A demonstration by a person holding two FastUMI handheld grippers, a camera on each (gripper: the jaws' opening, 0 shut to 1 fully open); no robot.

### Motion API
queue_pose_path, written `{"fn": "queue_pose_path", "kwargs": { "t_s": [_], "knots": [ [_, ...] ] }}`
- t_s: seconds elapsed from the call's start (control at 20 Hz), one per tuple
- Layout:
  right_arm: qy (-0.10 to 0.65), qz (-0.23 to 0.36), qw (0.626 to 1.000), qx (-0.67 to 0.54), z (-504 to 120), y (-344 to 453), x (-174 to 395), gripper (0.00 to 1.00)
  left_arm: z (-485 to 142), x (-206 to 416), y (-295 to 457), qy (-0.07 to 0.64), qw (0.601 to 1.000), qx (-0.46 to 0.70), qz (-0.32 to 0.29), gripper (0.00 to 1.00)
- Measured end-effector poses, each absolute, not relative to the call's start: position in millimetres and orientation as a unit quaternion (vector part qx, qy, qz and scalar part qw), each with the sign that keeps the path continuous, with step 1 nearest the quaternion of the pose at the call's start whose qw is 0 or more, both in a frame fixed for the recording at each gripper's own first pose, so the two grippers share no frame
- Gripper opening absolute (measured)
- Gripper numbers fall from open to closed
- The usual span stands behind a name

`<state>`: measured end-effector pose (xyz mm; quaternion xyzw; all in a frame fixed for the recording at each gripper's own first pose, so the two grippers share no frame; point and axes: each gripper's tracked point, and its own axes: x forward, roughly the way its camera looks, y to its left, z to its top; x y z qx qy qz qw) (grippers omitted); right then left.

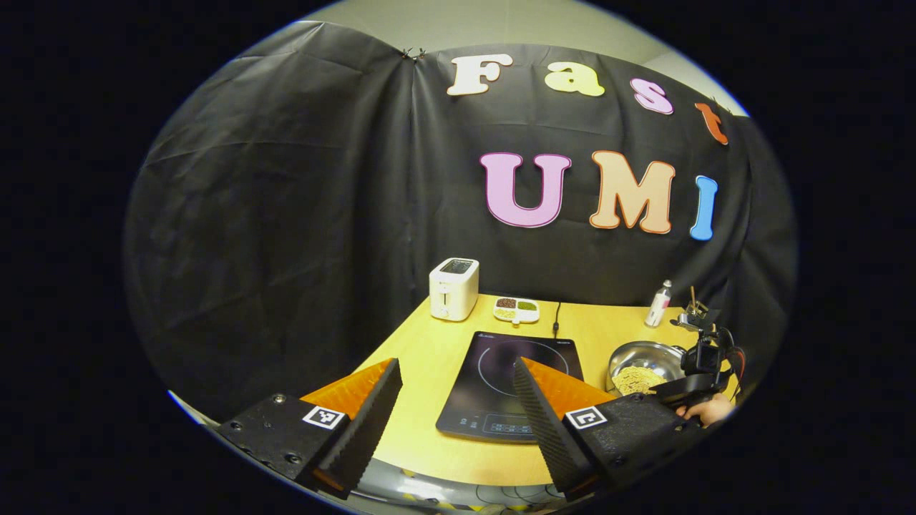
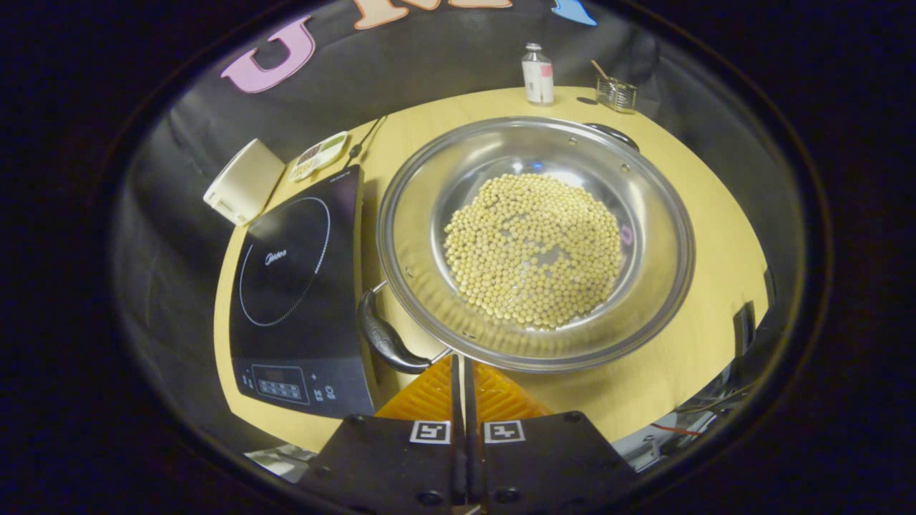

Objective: First push the handle of the pot to place it horizontally, then grasp the pot with both hands and set it on the induction cooktop.

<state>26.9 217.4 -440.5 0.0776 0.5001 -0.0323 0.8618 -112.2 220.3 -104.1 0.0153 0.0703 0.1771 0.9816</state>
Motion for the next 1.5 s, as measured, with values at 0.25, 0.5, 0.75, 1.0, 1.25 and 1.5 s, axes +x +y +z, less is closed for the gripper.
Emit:
{"fn": "queue_pose_path", "kwargs": {
  "t_s": [0.25,0.5,0.75,1.0,1.25,1.5],
  "knots": [
    [0.491,-0.060,0.863,0.103,-443.5,235.6,43.7,0.00,-104.5,-118.4,223.1,0.072,0.981,0.031,0.178,0.93],
    [0.488,-0.074,0.860,0.127,-444.3,251.3,60.1,0.02,-112.4,-125.1,219.9,0.080,0.981,0.021,0.176,0.94],
    [0.484,-0.080,0.863,0.120,-442.4,259.4,76.2,0.02,-118.2,-133.3,227.8,0.089,0.979,0.024,0.184,0.93],
    [0.483,-0.085,0.862,0.130,-440.0,263.0,84.3,0.02,-117.2,-138.5,231.9,0.090,0.977,0.024,0.190,0.94],
    [0.485,-0.088,0.860,0.134,-440.5,264.7,89.7,0.02,-122.0,-137.1,227.0,0.097,0.978,0.022,0.186,0.96],
    [0.483,-0.092,0.861,0.131,-439.4,259.4,93.1,0.00,-124.4,-134.0,222.2,0.101,0.978,0.015,0.180,0.96]
  ]
}}
